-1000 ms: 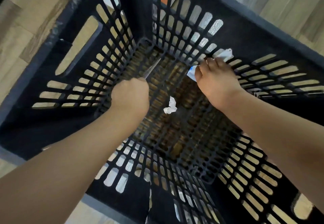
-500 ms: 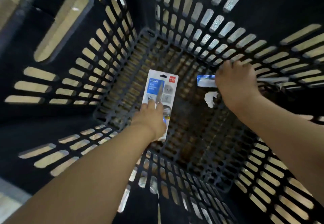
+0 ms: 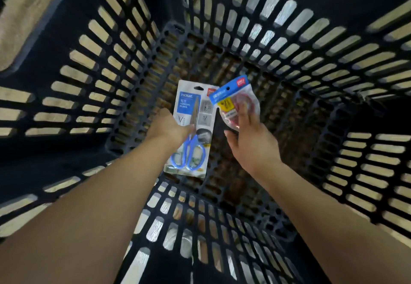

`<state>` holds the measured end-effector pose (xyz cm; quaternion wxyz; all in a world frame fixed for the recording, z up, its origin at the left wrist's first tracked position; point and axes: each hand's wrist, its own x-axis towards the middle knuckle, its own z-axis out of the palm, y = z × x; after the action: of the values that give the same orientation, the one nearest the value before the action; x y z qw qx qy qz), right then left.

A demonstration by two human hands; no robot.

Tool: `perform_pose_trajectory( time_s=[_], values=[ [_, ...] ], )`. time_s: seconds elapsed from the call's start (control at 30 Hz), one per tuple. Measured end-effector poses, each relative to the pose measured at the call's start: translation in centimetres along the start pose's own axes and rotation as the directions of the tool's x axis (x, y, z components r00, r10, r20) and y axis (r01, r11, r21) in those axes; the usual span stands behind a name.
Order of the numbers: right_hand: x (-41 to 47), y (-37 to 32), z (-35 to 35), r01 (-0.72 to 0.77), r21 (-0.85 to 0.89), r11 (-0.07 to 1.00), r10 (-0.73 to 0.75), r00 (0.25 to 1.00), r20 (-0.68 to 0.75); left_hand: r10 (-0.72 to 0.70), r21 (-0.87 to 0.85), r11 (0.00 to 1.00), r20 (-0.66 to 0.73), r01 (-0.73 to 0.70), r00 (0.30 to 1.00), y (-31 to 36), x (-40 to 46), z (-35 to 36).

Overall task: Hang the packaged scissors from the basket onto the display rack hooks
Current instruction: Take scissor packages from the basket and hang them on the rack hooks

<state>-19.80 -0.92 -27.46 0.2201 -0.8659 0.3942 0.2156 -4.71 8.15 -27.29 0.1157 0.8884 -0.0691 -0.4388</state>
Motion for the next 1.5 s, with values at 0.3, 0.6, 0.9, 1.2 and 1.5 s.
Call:
perform_pose_trajectory(
  time_s=[0.3,0.6,0.9,1.2,1.5],
  values=[
    [3.3,2.9,-3.6,-0.205,0.350,0.914,0.250,0.964,-0.086,-0.080,-0.206,0.975,0.011,0.081,0.997,0.3,-0.2,0.1],
    [5.1,-0.1,-4.2,-0.218,0.536,0.815,0.211,0.975,0.074,-0.068,-0.549,0.823,0.157,0.144,0.985,0.9,-0.9,-0.3],
    [1.1,-1.0,-9.0,-0.176,0.729,0.662,0.112,0.984,0.137,0.048,-0.469,0.883,0.134,0.021,0.990,2.5,-5.4,-4.8],
    [-8.0,-5.9,-27.4,-0.146,0.884,0.444,0.074,0.989,0.127,0.072,-0.689,0.724,0.121,0.031,0.990,7.9,-20.3,-17.6],
    [-22.4,-17.8,-51.1,0.096,0.925,0.367,-0.105,0.993,-0.061,0.004,-0.865,0.482,-0.155,-0.138,0.988,12.7,-40.9,-36.9]
  ],
)
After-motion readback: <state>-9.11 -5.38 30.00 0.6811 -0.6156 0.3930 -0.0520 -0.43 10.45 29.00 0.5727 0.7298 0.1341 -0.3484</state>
